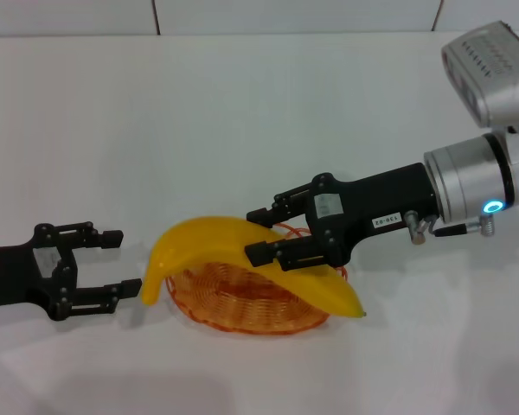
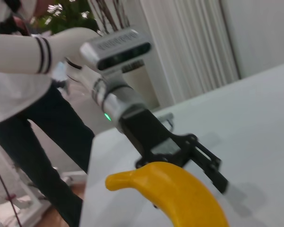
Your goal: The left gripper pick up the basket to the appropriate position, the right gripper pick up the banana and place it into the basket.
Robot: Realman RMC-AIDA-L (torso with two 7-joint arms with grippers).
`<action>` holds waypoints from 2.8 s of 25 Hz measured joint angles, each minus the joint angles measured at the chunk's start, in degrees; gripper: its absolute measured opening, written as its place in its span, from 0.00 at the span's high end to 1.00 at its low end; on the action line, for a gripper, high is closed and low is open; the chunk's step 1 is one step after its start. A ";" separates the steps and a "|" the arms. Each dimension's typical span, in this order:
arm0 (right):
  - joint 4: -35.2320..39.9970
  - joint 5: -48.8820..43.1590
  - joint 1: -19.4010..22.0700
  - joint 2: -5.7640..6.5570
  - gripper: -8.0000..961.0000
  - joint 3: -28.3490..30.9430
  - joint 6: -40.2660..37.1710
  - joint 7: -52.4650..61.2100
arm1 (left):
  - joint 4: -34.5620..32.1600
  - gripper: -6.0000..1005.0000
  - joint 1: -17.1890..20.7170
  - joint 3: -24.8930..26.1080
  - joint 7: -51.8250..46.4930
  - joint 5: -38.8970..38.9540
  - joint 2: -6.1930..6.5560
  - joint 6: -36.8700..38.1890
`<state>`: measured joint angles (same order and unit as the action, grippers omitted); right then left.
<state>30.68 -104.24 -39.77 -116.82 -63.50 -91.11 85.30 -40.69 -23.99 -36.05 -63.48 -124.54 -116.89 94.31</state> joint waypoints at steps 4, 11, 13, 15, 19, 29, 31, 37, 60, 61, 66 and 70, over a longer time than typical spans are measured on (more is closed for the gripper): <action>-0.03 2.26 0.12 0.16 0.46 -1.68 0.21 -0.06 | 0.00 0.24 0.00 0.05 0.02 -0.13 0.00 0.00; -0.63 2.28 0.27 0.18 0.45 -2.92 4.44 -0.15 | 0.00 0.24 0.00 -0.09 0.03 0.12 0.00 0.00; -0.78 2.25 0.31 0.15 0.45 -3.15 5.57 -0.12 | 0.00 0.24 0.00 -0.09 0.03 0.14 0.00 0.00; -1.10 2.22 0.34 0.11 0.45 -3.47 6.15 -0.01 | 0.00 0.24 0.00 -0.04 0.03 0.15 0.00 0.00; -1.54 2.22 0.29 0.01 0.45 -3.98 6.33 0.07 | 0.00 0.24 0.00 0.07 0.03 0.18 0.00 0.00; -2.02 3.15 -0.23 -0.03 0.44 -5.08 6.36 -0.11 | 0.02 0.24 0.00 0.19 0.03 0.18 0.00 0.00; -2.02 4.40 -0.06 0.05 0.44 -5.30 6.37 -0.19 | 0.05 0.24 0.00 0.19 0.03 0.18 0.00 0.00; -2.11 5.33 0.22 0.19 0.43 -4.91 6.39 -0.27 | 0.09 0.24 0.12 0.19 0.03 0.18 0.00 0.00; 5.20 2.80 14.32 8.20 0.14 6.30 -2.67 -15.57 | 0.09 0.24 0.85 0.28 0.31 0.10 0.27 0.00; 5.20 1.45 14.90 8.30 0.14 7.51 -2.66 -17.34 | 0.09 0.24 1.03 0.28 0.32 0.10 0.27 -0.01; 4.97 -6.85 16.98 8.19 0.14 15.18 -2.65 -24.08 | -0.02 0.24 1.45 0.72 0.45 0.02 0.27 -0.09; 4.69 -11.67 18.16 8.31 0.15 21.72 -2.64 -26.10 | -0.03 0.24 1.49 0.97 0.79 0.05 0.27 -0.10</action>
<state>35.38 -115.91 -21.61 -108.50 -41.78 -93.75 59.20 -40.73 -22.51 -35.08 -62.69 -124.49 -116.62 94.21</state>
